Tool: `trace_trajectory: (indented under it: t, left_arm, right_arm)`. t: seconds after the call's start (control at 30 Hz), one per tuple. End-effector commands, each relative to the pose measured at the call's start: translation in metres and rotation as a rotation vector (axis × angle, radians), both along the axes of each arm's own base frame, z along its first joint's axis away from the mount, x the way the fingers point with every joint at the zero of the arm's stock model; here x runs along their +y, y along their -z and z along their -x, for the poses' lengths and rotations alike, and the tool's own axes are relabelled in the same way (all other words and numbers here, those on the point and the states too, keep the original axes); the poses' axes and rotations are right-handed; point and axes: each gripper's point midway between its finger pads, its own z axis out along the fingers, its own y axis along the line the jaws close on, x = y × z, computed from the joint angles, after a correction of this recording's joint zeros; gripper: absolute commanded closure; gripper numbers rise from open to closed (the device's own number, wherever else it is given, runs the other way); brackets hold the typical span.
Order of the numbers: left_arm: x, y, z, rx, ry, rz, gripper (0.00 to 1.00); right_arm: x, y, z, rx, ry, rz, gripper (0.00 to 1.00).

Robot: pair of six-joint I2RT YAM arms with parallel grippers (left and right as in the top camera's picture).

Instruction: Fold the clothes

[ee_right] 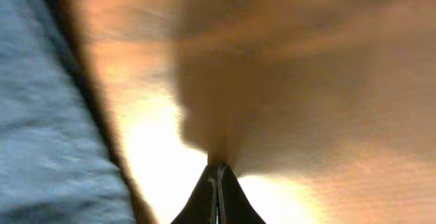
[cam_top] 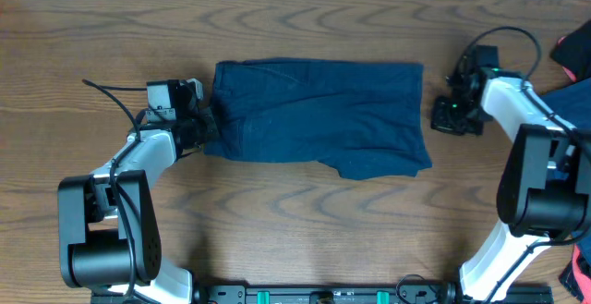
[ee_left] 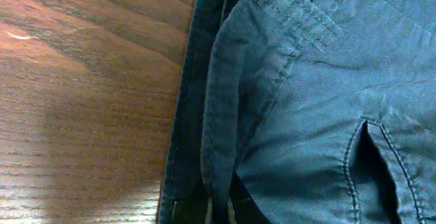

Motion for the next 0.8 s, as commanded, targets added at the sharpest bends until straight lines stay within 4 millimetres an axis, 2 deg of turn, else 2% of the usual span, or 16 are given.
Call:
trace_trajectory:
  t: [0.0,0.03,0.07,0.1,0.2,0.33,0.43,0.57,0.63,0.67,0.7,0.77]
  left_arm:
    - [0.002,-0.013,-0.003,-0.034,0.001,-0.009,0.94]
    - [0.001,-0.018,-0.003,-0.044,0.003,-0.006,0.94]
    - [0.001,-0.021,-0.003,-0.051,0.003,-0.007,0.94]
    - [0.001,-0.025,-0.004,-0.058,0.003,-0.007,0.94]
    - [0.000,-0.034,-0.003,-0.073,0.003,-0.001,0.94]
    - [0.000,-0.038,-0.003,-0.082,0.004,-0.001,0.94]
    - [0.000,-0.037,-0.002,-0.078,0.004,-0.001,0.94]
    - [0.000,-0.037,-0.002,-0.077,0.004,-0.001,0.94]
    - [0.000,-0.037,-0.002,-0.077,0.004,-0.001,0.94]
    - [0.000,-0.037,-0.002,-0.077,0.004,-0.001,0.94]
    - [0.000,-0.037,-0.002,-0.077,0.004,-0.001,0.94]
    - [0.000,-0.037,-0.002,-0.077,0.003,-0.002,0.94]
  right_arm:
    - [0.006,-0.022,-0.003,-0.027,-0.004,-0.116,0.94]
    - [0.020,-0.034,-0.001,-0.031,-0.023,-0.199,0.86]
    - [0.031,-0.043,0.004,-0.023,-0.029,-0.264,0.74]
    - [0.042,-0.050,0.011,-0.006,-0.032,-0.322,0.68]
    - [0.062,-0.058,0.038,0.102,-0.036,-0.398,0.57]
    - [0.076,-0.046,0.063,0.182,-0.104,-0.376,0.49]
    - [0.081,-0.029,0.071,0.202,-0.101,-0.341,0.51]
    - [0.086,-0.009,0.089,0.238,-0.079,-0.338,0.59]
    - [0.081,-0.002,0.094,0.244,-0.070,-0.315,0.74]
    - [0.077,0.000,0.095,0.249,-0.060,-0.297,0.90]
    - [0.073,0.000,0.094,0.248,-0.054,-0.287,0.99]
    - [0.069,-0.001,0.091,0.239,-0.039,-0.289,0.99]
